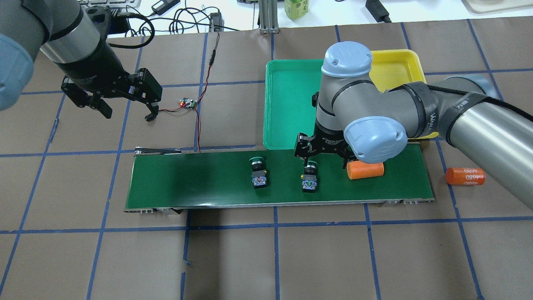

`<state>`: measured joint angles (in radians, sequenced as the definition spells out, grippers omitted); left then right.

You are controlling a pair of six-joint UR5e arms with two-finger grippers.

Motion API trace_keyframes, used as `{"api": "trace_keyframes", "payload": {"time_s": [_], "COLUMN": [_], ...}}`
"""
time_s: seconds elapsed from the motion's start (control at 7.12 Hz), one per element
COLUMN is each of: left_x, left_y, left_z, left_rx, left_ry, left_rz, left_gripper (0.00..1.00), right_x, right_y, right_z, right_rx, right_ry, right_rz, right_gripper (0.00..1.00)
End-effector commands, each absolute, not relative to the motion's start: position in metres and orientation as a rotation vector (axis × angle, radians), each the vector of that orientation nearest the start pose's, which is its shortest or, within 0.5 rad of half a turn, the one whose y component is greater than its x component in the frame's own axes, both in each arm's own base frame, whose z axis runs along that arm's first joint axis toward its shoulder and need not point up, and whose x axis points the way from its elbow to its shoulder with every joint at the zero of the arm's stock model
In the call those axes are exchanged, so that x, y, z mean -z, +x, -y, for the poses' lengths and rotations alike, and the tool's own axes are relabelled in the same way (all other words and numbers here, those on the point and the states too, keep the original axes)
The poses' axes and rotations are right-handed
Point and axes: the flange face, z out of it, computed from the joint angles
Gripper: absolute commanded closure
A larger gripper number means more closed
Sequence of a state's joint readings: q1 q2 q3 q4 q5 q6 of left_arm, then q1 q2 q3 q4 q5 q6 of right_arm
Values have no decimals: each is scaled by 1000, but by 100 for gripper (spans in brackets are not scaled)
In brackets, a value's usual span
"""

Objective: Sort buttons by color to trays
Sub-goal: 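Lower right gripper and grasp the green-capped button nearest the trays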

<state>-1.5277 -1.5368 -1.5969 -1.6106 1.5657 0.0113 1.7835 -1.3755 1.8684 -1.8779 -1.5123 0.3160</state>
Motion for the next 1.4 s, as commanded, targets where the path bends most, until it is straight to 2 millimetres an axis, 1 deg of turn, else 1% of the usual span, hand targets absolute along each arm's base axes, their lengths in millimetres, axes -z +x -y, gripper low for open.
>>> {"api": "trace_keyframes", "payload": {"time_s": [0.0,0.14,0.28,0.42,0.56,0.7,0.84,0.98,1.12,1.26], "left_x": [-488,-487,-490,-486,-490,-490,-490,-489,-487,-491], "left_y": [-113,-113,-113,-114,-114,-114,-114,-114,-115,-115], "left_z": [477,478,476,474,476,476,477,476,475,476], "left_rx": [-75,-75,-63,-72,-56,-55,-53,-55,-60,-46], "left_ry": [-65,-70,-70,-68,-68,-68,-68,-68,-65,-65], "left_rz": [-3144,-3145,-3146,-3147,-3146,-3146,-3149,-3147,-3146,-3146], "left_gripper": [0,0,0,0,0,0,0,0,0,0], "right_x": [-269,-262,-257,-253,-248,-238,-237,-236,-239,-245], "right_y": [245,247,247,247,247,245,240,239,239,238], "right_z": [466,468,468,469,468,469,471,470,473,474], "right_rx": [-336,-361,-378,-390,-411,-435,-436,-445,-433,-415], "right_ry": [162,157,163,170,181,186,204,209,208,210], "right_rz": [-3101,-3088,-3089,-3088,-3089,-3097,-3100,-3104,-3104,-3107], "right_gripper": [0,0,0,0,0,12,44,87,100,100]}}
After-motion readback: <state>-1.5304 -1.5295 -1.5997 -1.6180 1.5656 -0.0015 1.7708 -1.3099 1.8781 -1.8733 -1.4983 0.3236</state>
